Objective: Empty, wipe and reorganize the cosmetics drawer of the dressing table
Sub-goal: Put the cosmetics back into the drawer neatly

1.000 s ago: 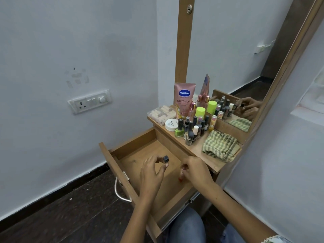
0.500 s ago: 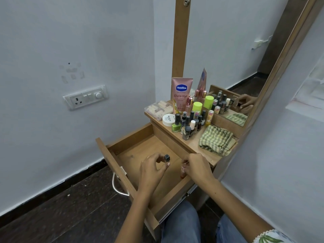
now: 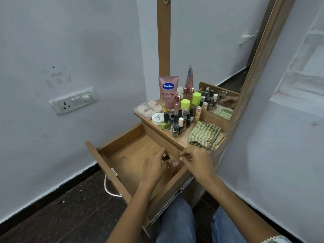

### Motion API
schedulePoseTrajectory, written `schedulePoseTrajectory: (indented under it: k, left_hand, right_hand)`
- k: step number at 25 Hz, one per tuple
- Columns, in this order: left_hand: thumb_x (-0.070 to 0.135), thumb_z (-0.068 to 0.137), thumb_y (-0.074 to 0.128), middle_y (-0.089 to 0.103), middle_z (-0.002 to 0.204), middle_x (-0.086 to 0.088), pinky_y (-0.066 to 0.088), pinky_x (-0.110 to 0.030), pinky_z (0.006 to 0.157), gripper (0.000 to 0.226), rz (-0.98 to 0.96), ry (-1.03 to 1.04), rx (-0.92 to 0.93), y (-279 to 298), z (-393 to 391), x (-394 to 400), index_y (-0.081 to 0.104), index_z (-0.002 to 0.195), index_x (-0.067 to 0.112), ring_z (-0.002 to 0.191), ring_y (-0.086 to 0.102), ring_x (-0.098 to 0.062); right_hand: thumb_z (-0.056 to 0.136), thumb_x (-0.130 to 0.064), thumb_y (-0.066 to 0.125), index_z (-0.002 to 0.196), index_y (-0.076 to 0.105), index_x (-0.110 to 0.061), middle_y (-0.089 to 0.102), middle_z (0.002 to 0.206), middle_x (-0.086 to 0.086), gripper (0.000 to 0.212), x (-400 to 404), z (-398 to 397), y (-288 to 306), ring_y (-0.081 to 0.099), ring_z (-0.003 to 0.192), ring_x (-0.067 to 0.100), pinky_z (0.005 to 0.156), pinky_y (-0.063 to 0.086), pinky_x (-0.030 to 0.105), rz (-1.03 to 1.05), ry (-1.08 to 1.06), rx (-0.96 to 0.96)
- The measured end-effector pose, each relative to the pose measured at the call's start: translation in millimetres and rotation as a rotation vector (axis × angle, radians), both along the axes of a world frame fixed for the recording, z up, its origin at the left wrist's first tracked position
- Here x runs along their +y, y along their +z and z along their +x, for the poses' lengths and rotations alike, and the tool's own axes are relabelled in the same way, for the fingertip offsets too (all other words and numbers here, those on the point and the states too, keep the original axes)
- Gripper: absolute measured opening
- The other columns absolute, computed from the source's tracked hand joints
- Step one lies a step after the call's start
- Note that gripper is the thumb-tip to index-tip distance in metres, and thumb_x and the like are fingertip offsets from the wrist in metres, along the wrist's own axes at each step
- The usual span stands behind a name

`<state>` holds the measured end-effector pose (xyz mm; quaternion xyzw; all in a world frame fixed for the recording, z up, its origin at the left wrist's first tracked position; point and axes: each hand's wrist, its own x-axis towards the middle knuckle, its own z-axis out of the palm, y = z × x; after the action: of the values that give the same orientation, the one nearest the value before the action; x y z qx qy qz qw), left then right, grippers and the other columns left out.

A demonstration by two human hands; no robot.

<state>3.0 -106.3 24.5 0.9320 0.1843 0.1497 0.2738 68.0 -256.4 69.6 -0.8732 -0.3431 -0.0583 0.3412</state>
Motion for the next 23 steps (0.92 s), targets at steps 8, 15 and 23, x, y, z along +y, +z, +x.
schedulePoseTrajectory:
  k: [8, 15, 23]
  left_hand:
    - [0.024, 0.082, 0.072, 0.072, 0.089, 0.001, 0.055, -0.032, 0.075, 0.019, 0.052, -0.007, 0.059, -12.8, 5.1, -0.7, 0.063, 0.098, 0.023, 0.086, 0.066, -0.013]
    - [0.028, 0.087, 0.065, 0.073, 0.099, 0.009, 0.052, -0.027, 0.078, 0.026, 0.094, -0.049, 0.075, -14.9, 5.3, 1.2, 0.067, 0.112, 0.028, 0.094, 0.065, -0.007]
    - [0.019, 0.088, 0.063, 0.072, 0.103, 0.011, 0.050, -0.022, 0.079, 0.024, -0.011, -0.115, 0.039, -11.8, 2.6, 3.6, 0.070, 0.110, 0.026, 0.095, 0.064, -0.002]
  right_hand:
    - [0.081, -0.008, 0.073, 0.091, 0.074, -0.010, 0.073, 0.086, 0.000, 0.011, -5.2, 2.3, 4.2, 0.067, 0.074, 0.006, 0.068, 0.058, 0.022, 0.140, 0.079, -0.077]
    - [0.081, -0.012, 0.073, 0.091, 0.074, -0.012, 0.073, 0.088, -0.003, 0.010, -5.3, 5.3, 1.8, 0.066, 0.076, 0.003, 0.070, 0.057, 0.020, 0.122, 0.081, -0.088]
    - [0.081, -0.012, 0.074, 0.090, 0.074, -0.013, 0.073, 0.087, -0.004, 0.009, -8.4, 7.1, 0.6, 0.066, 0.075, 0.005, 0.068, 0.058, 0.023, 0.105, 0.079, -0.107]
